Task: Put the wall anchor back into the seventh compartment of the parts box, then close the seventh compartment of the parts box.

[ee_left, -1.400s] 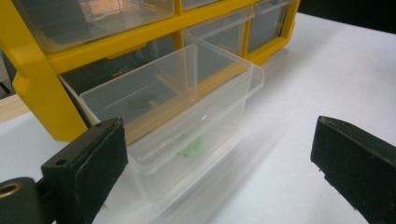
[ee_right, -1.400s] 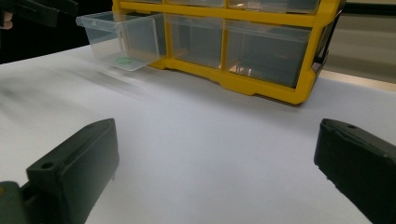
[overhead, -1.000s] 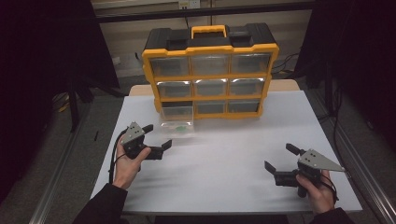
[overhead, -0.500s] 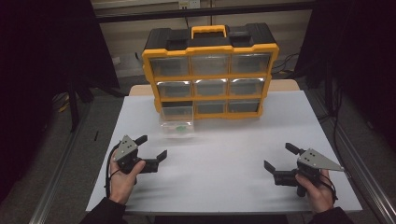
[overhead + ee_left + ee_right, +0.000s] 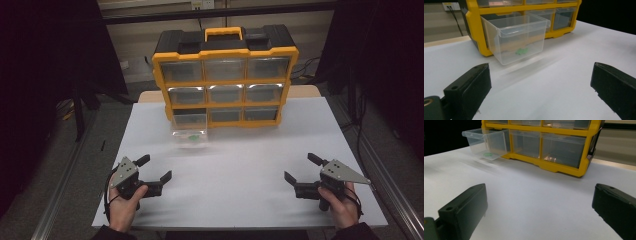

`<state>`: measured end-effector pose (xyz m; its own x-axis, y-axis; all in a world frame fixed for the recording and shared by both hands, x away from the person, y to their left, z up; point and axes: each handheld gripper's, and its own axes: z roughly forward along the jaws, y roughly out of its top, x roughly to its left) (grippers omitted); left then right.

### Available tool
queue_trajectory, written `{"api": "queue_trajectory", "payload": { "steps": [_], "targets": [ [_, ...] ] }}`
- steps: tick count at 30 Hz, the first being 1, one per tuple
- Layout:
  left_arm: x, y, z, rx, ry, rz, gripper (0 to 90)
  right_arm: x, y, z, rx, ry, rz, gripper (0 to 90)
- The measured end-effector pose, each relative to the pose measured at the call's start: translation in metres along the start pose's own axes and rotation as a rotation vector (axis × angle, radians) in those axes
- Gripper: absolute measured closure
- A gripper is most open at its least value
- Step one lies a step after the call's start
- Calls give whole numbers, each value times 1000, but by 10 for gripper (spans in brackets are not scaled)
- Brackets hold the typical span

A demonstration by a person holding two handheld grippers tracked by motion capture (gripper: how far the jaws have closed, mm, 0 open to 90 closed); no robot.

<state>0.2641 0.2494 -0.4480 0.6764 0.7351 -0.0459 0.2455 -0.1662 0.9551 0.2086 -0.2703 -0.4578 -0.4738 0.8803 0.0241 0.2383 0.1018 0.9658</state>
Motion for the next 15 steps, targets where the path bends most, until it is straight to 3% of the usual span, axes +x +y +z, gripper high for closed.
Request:
{"api": "queue_trajectory", "payload": {
  "steps": [15],
  "targets": [
    [-1,-2,-1,-7,-4,5,29,1,0,1,1,4,-1,0]
  ]
}}
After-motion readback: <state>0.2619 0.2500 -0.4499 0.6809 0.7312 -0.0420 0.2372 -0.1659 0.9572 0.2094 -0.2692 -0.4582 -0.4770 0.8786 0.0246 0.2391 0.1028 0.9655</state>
